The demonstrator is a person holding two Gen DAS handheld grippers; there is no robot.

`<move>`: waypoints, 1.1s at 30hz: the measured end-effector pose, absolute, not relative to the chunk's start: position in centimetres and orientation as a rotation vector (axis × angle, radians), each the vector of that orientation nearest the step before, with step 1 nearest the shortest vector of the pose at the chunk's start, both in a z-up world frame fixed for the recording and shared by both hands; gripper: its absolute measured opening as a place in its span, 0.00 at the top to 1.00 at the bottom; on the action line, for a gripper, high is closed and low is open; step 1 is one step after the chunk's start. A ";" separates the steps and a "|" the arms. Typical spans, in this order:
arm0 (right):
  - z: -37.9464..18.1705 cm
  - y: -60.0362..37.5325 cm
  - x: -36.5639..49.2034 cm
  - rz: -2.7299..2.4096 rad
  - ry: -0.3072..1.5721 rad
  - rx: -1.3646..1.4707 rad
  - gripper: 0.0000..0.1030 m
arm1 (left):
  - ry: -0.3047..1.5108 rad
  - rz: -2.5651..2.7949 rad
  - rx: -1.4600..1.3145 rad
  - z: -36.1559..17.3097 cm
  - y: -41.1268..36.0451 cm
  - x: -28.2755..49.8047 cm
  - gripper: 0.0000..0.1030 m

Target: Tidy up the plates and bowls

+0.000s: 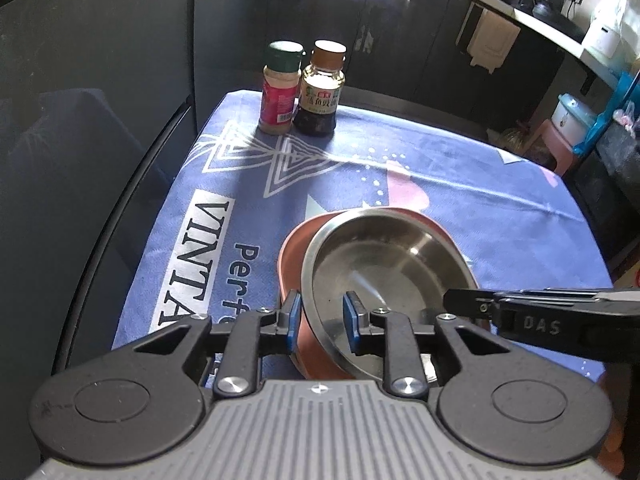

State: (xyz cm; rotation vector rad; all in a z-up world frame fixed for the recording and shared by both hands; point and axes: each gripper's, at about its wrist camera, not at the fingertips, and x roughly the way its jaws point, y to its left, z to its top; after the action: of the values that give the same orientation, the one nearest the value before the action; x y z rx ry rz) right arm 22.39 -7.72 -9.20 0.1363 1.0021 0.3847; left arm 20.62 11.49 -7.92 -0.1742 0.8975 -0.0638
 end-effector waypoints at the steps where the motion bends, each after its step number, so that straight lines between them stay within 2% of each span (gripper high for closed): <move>1: -9.2 -7.7 22.4 0.382 1.001 0.135 0.61 | 0.885 -0.046 -0.170 -7.7 11.6 20.5 0.66; 2: -9.2 -7.7 22.4 0.380 1.000 0.134 0.61 | 0.866 -0.027 -0.159 -7.5 11.6 20.3 0.60; 11: -8.8 -7.5 22.3 0.371 0.997 0.123 0.59 | 0.859 0.003 -0.149 -7.7 12.6 20.1 0.59; 14: -7.8 -8.1 22.1 0.396 0.971 0.172 0.45 | 0.870 0.005 -0.155 -8.1 12.8 20.1 0.59; 16: -7.1 -8.3 21.8 0.381 0.943 0.176 0.29 | 0.876 0.009 -0.158 -8.4 12.9 20.1 0.59; 19: -6.0 -8.6 21.3 0.350 0.884 0.137 0.23 | 0.881 0.007 -0.163 -8.6 13.0 20.1 0.59; 21: -5.9 -9.0 21.5 0.348 0.885 0.147 0.20 | 0.882 0.004 -0.167 -8.6 12.9 20.0 0.58; 25: -6.8 -9.9 22.2 0.332 0.924 0.178 0.20 | 0.881 0.005 -0.172 -8.7 12.8 20.0 0.49; 33: -8.3 -10.9 22.9 0.349 0.992 0.243 0.20 | 0.896 0.007 -0.172 -9.0 12.6 20.1 0.49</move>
State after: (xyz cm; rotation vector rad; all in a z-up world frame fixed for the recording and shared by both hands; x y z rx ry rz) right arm 22.85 -10.87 -8.27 0.2434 0.9925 0.3494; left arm 20.11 12.64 -8.98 -0.1721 0.8957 0.0066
